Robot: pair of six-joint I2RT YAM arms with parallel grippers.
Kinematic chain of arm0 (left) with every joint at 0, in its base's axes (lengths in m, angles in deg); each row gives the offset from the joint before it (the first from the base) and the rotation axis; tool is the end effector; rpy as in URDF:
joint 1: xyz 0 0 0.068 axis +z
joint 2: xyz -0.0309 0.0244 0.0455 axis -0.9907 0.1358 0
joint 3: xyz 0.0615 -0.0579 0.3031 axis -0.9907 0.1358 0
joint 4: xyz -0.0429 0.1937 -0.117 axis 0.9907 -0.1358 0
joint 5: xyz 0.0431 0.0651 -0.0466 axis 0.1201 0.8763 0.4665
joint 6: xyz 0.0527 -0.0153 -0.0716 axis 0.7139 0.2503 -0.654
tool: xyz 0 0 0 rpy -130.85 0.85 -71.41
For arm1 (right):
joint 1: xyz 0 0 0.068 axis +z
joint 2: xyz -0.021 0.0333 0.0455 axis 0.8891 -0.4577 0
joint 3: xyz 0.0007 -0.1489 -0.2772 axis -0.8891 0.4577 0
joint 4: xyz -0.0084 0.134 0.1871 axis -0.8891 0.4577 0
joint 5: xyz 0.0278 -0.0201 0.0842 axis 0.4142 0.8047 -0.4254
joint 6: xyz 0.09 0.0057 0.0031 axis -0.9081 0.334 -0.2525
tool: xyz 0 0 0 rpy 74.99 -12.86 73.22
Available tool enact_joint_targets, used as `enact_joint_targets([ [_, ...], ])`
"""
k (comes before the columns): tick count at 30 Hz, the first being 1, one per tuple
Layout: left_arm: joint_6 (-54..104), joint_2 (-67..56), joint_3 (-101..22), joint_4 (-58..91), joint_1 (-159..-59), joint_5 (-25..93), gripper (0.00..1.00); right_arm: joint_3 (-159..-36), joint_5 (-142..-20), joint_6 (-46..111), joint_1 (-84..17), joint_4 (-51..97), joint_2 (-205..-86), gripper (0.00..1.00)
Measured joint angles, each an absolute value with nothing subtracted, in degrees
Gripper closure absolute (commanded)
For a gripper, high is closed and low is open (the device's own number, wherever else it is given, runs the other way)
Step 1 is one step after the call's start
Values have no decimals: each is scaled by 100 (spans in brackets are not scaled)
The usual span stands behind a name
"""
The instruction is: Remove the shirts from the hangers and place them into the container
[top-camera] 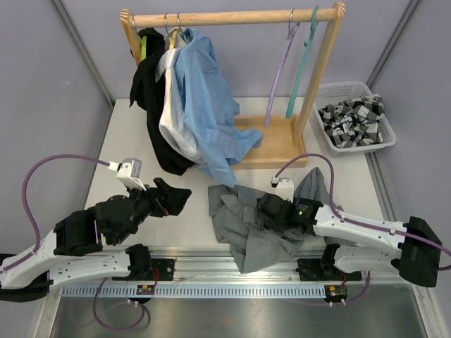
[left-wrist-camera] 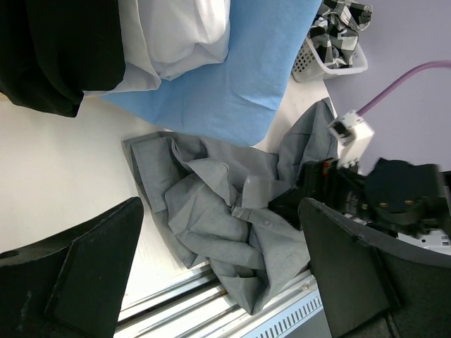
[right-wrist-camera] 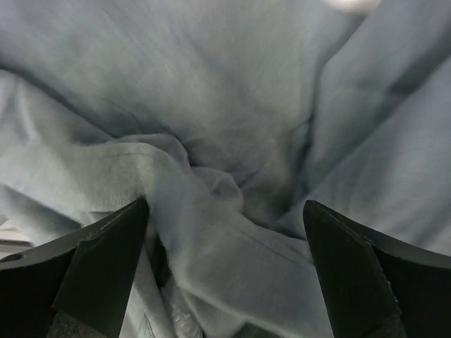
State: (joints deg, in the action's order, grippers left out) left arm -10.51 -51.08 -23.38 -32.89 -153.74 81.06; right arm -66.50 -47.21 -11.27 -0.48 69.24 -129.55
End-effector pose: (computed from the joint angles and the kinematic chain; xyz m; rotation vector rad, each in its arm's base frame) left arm 0.0619 -0.0258 0.3655 -0.0549 1.9237 -0.7816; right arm 0.1088 0.1296 0.2389 -0.1385 2.5414 0.0904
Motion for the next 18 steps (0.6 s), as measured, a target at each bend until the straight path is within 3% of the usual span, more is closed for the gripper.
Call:
enact_joint_targets([
  [5, -1078, -5108, -2338, -3291, -15376, 8102, 5, -5644, -5517, -1645, -149, 5982, -13040, 1],
  [10, -1093, -5104, -2338, -3291, -15374, 8104, 4, -5430, -5908, -1885, -157, 5619, -13049, 1],
  [12, -1093, -5082, -2338, -3289, -15374, 8104, 4, -5353, -6004, -1986, -162, 5464, -13060, 7],
  [15, -1093, -5016, -2338, -3289, -15374, 8104, 4, -5273, -6039, -2108, -168, 5262, -13193, 48],
  [16, -1093, -4999, -2338, -3289, -15376, 8104, 4, -5275, -6039, -2159, -170, 5195, -13269, 85],
  [17, -1095, -4990, -2338, -3289, -15374, 8104, 4, -5266, -6039, -2216, -170, 5077, -13370, 100],
  [18, -1097, -4988, -2341, -3289, -15376, 8102, 4, -5259, -6024, -2331, -170, 4954, -13503, 100],
])
